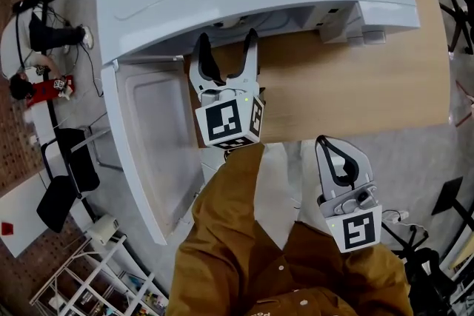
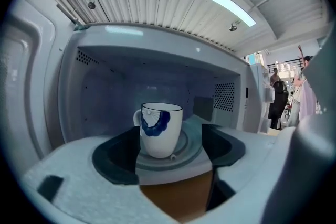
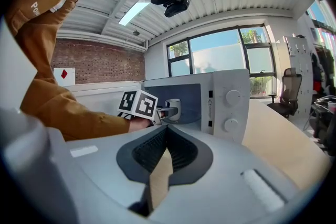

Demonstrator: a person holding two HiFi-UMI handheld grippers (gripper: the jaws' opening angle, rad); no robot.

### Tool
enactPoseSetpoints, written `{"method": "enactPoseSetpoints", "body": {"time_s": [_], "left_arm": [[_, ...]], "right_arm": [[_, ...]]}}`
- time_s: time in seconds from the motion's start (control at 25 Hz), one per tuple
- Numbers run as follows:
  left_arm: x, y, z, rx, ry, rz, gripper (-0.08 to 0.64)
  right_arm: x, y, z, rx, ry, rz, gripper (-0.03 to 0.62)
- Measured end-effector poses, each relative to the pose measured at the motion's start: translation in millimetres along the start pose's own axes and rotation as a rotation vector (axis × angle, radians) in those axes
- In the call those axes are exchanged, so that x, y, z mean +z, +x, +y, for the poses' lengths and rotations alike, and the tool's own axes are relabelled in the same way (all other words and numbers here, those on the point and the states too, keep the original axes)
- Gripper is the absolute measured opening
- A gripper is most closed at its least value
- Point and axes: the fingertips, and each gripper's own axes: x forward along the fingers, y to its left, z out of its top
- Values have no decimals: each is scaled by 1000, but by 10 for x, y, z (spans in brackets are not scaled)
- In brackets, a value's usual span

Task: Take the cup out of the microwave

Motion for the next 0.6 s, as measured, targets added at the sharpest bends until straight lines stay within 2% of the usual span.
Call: {"method": "enactPoseSetpoints", "body": {"time_s": [0.32, 0.6], "left_arm": [[52, 341, 118, 26, 34, 3, 393], [73, 569, 161, 36, 44, 3, 402]], "right_arm": [[-13, 78, 182, 49, 13, 15, 6], [4, 94, 167, 70, 13, 23, 6]]}}
